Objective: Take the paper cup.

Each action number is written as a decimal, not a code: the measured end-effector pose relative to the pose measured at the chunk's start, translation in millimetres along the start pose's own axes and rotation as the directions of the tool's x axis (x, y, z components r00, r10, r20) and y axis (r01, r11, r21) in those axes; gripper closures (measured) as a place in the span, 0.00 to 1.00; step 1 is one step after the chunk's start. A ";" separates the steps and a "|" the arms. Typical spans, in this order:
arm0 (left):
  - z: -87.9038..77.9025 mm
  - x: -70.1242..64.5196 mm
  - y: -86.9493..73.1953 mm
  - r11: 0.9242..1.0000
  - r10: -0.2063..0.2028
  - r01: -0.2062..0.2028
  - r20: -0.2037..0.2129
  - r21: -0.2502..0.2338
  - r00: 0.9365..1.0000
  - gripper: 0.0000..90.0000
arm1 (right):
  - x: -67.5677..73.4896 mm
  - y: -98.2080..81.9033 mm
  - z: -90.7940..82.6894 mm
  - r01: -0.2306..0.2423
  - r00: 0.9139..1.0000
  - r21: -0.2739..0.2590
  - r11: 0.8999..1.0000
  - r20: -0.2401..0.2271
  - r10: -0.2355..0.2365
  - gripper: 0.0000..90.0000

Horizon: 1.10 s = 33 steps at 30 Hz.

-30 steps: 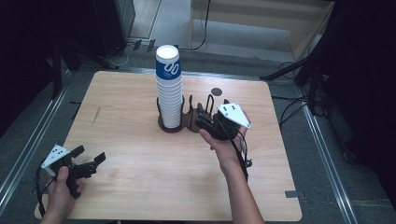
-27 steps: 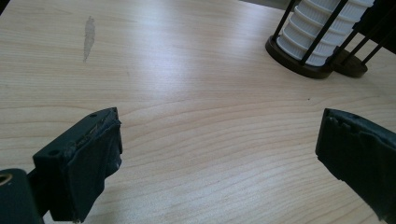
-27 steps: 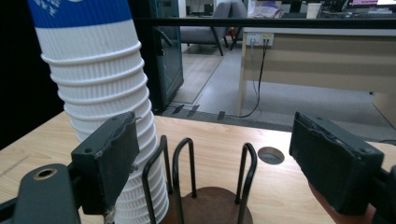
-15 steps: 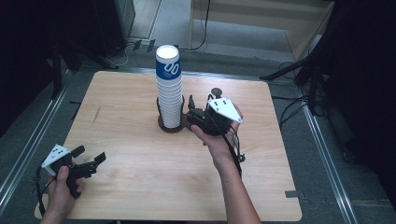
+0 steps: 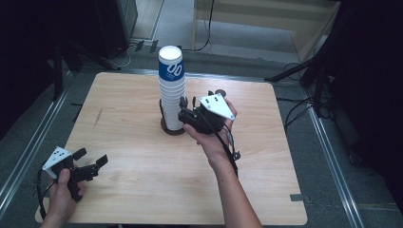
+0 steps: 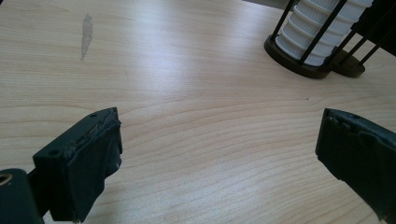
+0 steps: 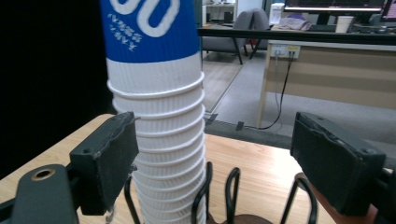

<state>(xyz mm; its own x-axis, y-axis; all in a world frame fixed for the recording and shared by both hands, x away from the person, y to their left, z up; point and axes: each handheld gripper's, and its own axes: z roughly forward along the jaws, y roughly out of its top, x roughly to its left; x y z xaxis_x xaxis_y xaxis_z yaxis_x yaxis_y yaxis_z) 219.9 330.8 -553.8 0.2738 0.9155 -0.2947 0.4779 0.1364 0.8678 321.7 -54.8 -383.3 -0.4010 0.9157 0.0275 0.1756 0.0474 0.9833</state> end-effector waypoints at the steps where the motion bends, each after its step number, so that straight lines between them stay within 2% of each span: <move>1: 0.1 0.0 0.1 1.000 0.001 -0.001 0.000 0.001 1.000 0.01 | 1.8 0.4 1.2 0.000 1.000 0.000 1.000 -0.004 0.000 0.16; 13: 0.0 0.7 0.0 1.000 -0.003 0.003 0.004 0.000 1.000 0.01 | 15.9 5.2 16.4 -0.011 0.999 0.001 1.000 -0.041 0.011 0.15; 28: 0.8 0.7 0.3 1.000 -0.010 0.010 0.003 -0.001 1.000 0.01 | 24.3 15.4 33.9 -0.050 0.998 0.022 0.999 -0.048 0.051 0.10; 33: 0.8 1.1 0.4 1.000 -0.010 0.010 0.002 0.004 1.000 0.01 | 33.2 22.4 40.8 -0.050 0.998 0.027 0.998 -0.041 0.051 0.10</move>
<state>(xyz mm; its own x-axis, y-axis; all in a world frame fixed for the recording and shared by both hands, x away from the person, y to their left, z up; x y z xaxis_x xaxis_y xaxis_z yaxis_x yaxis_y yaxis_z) 221.0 331.6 -554.1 0.2707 0.9134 -0.3040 0.4839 0.1439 0.8632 349.1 -7.1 -367.8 -0.4282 0.8997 0.0846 0.2197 0.0128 0.9755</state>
